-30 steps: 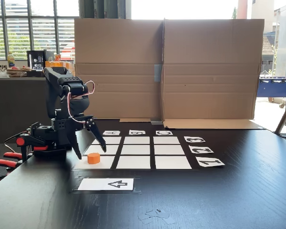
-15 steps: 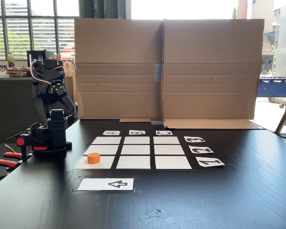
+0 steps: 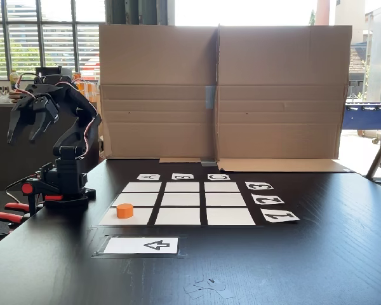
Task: Pick up the round, orange token and place it in the grid on square A1.
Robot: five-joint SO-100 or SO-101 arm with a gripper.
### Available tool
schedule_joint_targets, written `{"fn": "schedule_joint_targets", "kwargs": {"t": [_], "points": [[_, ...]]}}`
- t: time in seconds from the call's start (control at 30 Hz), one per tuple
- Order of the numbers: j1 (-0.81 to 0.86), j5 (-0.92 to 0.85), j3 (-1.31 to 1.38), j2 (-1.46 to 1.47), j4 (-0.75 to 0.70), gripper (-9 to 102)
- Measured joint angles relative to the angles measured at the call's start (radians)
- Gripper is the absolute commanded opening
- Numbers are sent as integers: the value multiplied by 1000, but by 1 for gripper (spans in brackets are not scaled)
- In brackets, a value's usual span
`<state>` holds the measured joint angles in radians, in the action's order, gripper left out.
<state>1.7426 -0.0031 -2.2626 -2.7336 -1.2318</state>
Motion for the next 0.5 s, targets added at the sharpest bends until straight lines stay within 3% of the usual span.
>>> {"fn": "schedule_joint_targets", "kwargs": {"t": [0.5], "points": [[8, -6, -503, -382, 2, 6]]}}
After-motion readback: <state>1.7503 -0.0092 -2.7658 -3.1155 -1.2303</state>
